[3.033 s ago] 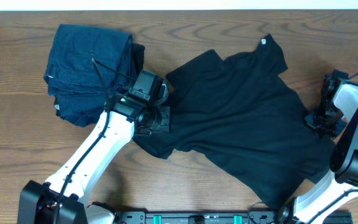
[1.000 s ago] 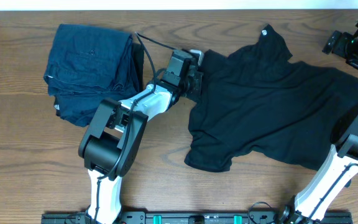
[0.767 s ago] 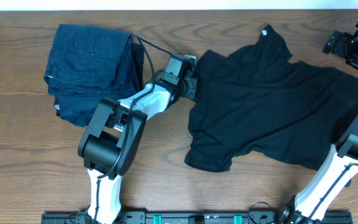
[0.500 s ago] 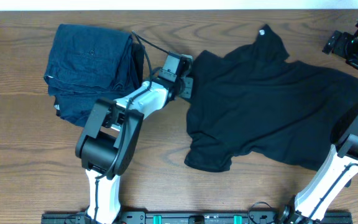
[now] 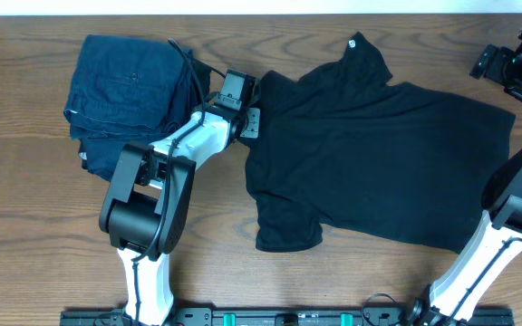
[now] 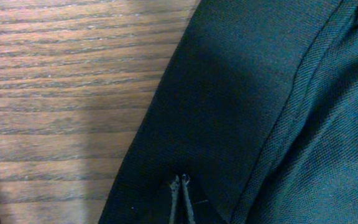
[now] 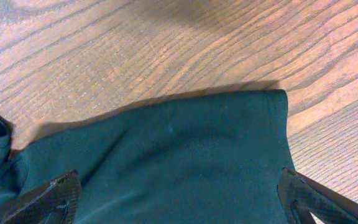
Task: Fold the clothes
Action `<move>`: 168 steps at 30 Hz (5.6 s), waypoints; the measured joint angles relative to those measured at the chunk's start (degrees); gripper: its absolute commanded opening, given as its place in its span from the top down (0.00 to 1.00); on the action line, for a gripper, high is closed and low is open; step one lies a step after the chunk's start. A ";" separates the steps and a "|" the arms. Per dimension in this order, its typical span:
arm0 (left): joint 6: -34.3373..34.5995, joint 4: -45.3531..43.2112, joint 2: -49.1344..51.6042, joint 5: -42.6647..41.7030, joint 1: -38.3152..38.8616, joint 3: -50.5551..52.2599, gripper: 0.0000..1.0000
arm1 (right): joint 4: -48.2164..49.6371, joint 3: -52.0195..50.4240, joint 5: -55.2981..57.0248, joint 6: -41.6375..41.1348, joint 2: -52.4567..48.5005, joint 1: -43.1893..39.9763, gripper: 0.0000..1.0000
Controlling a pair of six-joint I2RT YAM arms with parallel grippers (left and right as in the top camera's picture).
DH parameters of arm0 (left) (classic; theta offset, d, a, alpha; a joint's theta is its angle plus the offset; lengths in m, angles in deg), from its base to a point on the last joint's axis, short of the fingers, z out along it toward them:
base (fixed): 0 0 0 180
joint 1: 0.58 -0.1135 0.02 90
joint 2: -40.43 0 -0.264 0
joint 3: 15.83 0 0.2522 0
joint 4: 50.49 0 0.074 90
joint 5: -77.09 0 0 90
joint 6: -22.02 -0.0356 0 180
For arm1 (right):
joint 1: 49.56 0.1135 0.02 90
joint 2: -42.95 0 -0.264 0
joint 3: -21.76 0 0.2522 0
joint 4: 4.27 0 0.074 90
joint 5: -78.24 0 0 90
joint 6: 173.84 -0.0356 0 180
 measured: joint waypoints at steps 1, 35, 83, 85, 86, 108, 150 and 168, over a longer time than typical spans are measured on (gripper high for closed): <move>0.00 0.31 -0.37 0.28 0.00 0.07 0.94 | 0.00 0.00 0.00 0.00 0.00 0.00 0.01; -3.30 31.41 -5.97 -15.74 6.88 -36.94 0.94 | 0.00 0.00 -0.02 -0.02 0.00 0.00 0.01; -3.39 14.78 26.62 -11.37 10.80 -47.10 0.93 | 0.00 0.00 -0.02 0.00 0.00 0.00 0.01; -3.41 14.64 26.62 -10.64 10.80 -47.10 0.93 | 0.00 0.00 -0.02 0.00 0.00 0.00 0.01; -3.41 14.67 26.62 -10.34 10.80 -47.10 0.94 | 0.00 0.00 -0.02 0.00 0.00 0.00 0.01; -3.39 9.68 26.62 -9.29 10.19 -46.93 0.93 | 0.00 0.00 -0.02 0.00 0.00 0.00 0.01; -6.40 17.11 16.81 2.58 9.03 -45.86 0.86 | 0.00 0.00 -0.09 0.00 0.00 0.00 0.01; -5.68 48.59 5.81 -2.97 -0.44 -35.23 0.94 | 0.00 0.00 -0.13 0.00 0.00 0.00 0.01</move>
